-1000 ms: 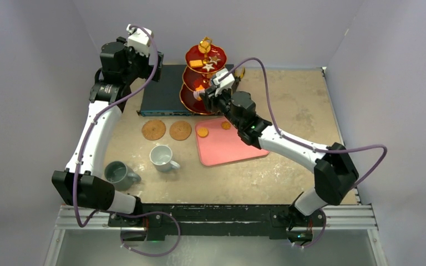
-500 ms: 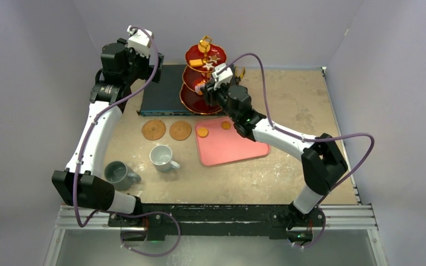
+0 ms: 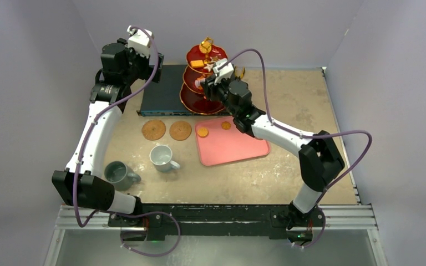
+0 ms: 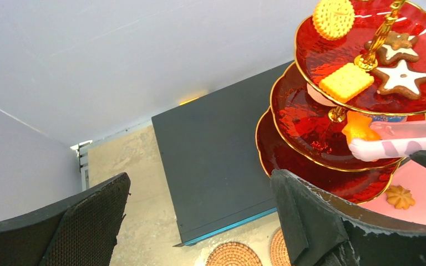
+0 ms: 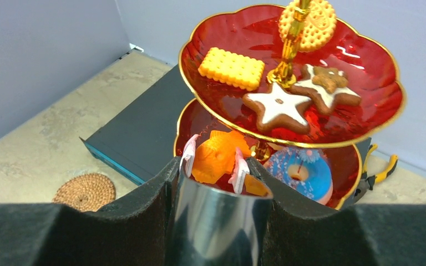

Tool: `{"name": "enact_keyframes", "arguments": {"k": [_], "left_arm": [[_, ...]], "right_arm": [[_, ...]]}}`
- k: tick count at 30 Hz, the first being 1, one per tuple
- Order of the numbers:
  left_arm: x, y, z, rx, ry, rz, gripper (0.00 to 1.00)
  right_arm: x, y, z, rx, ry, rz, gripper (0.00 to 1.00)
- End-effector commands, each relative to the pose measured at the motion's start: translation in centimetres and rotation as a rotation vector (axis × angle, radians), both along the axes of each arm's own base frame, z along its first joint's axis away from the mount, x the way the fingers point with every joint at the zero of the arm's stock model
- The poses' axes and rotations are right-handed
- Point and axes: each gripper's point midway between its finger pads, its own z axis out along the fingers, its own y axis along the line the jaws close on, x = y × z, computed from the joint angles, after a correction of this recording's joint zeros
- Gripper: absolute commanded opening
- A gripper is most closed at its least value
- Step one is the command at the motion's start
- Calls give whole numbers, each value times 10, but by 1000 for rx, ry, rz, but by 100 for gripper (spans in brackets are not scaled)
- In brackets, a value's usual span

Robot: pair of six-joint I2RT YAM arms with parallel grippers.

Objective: Serve the afternoon tea

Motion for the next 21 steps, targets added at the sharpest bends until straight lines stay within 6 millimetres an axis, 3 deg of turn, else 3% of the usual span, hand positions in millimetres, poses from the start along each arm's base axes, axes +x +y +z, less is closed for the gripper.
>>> {"name": "enact_keyframes", "arguments": {"k": [1,11,15,21], "left_arm": [[-6,3,21,-17,-57,9,99],[-6,3,23,-23,-59,7,99],[-7,3,24,-24,-63,4,99],[-6,3,22,-24,-59,5,99]], "right_arm": [[7,5,38,67,-85,3,42],[3,-2,45,67,-103,-6,52],[-1,-10,55,53,-134,-22,49],[-32,-18,61,62,-136,18,47]]}}
